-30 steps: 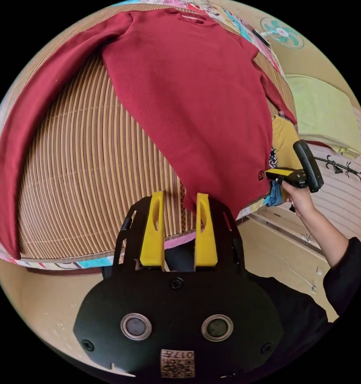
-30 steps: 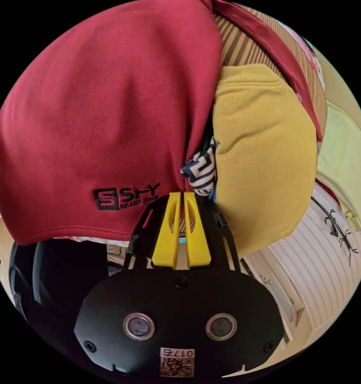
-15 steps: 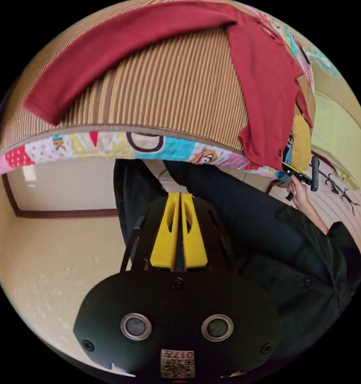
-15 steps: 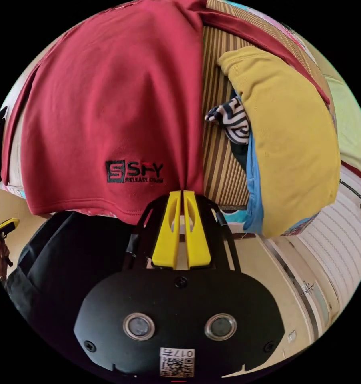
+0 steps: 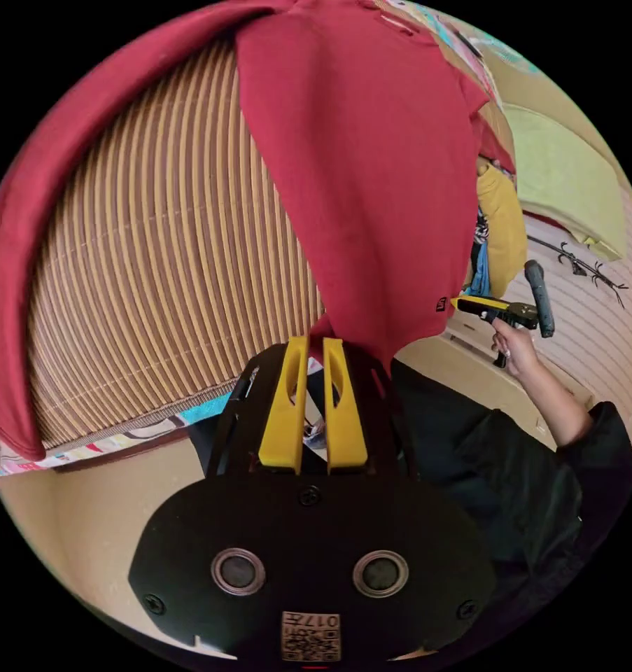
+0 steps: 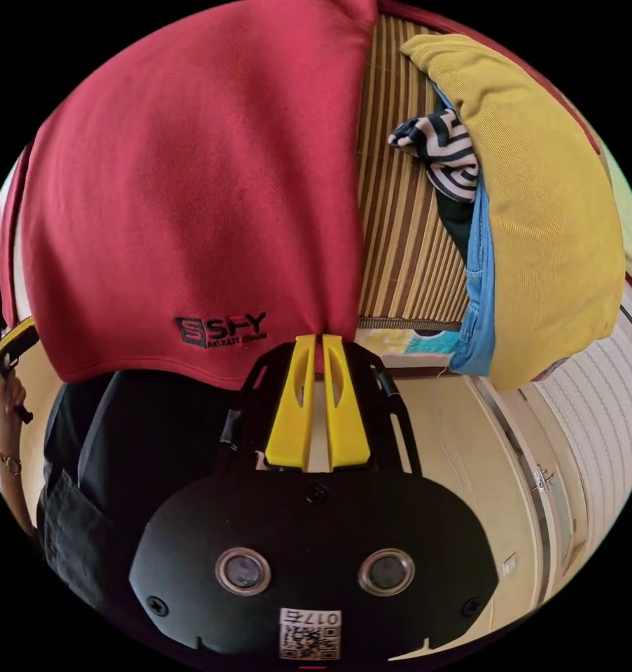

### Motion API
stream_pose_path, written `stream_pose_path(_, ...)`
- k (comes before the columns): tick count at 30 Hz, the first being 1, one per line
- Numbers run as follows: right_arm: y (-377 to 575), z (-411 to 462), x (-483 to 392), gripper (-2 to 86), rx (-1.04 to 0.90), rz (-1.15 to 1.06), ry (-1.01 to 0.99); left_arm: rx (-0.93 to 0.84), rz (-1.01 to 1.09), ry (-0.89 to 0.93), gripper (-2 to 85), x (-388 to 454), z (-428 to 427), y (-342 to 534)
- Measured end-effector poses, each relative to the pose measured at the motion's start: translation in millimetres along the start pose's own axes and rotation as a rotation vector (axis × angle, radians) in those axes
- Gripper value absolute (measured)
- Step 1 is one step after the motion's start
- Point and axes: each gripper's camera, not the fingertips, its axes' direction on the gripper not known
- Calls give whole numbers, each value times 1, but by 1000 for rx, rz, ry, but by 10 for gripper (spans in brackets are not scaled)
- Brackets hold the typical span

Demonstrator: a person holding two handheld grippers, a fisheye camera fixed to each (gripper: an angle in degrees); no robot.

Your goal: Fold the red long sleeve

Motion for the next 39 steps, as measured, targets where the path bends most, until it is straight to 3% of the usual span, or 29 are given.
stream_pose_path(7, 20, -20, 8, 10, 162, 37, -13, -63, 46, -80, -1, 1, 5, 48)
stream_pose_path(13, 26, -49, -13, 5, 419, 45, 64, 221, -237, 182, -6, -62, -26, 140)
stream_pose_path(16, 12, -43, -26, 5, 411, -32, 81, 229, -311, -20, -9, -60, -39, 169)
stream_pose_path(19, -7, -5, -33, 6, 198, -152, 10, 170, -357, -80, -9, -71, -20, 195)
stream_pose_path(22, 11, 2, -24, 6, 293, -120, -29, 244, -502, 106, -5, -107, -3, 222)
stream_pose_path(24, 18, 3, -11, 6, 280, -55, -116, 432, -572, 338, 2, -130, -5, 234)
stream_pose_path(26, 20, 4, -3, 6, 249, -43, -160, 747, -630, 679, 65, -161, -6, 241)
stream_pose_path(29, 18, 5, 7, 5, 176, -47, -206, 962, -764, 925, 106, -192, 4, 225)
stream_pose_path(33, 13, 9, 15, 4, 20, -47, -245, 1030, -990, 1070, 108, -215, 23, 201)
stream_pose_path(37, 15, 9, 14, 4, 10, -97, -231, 1114, -1080, 1292, 57, -228, 49, 189)
stream_pose_path(39, 16, 10, 16, 5, 13, -106, -238, 1185, -1116, 1272, 47, -229, 41, 198)
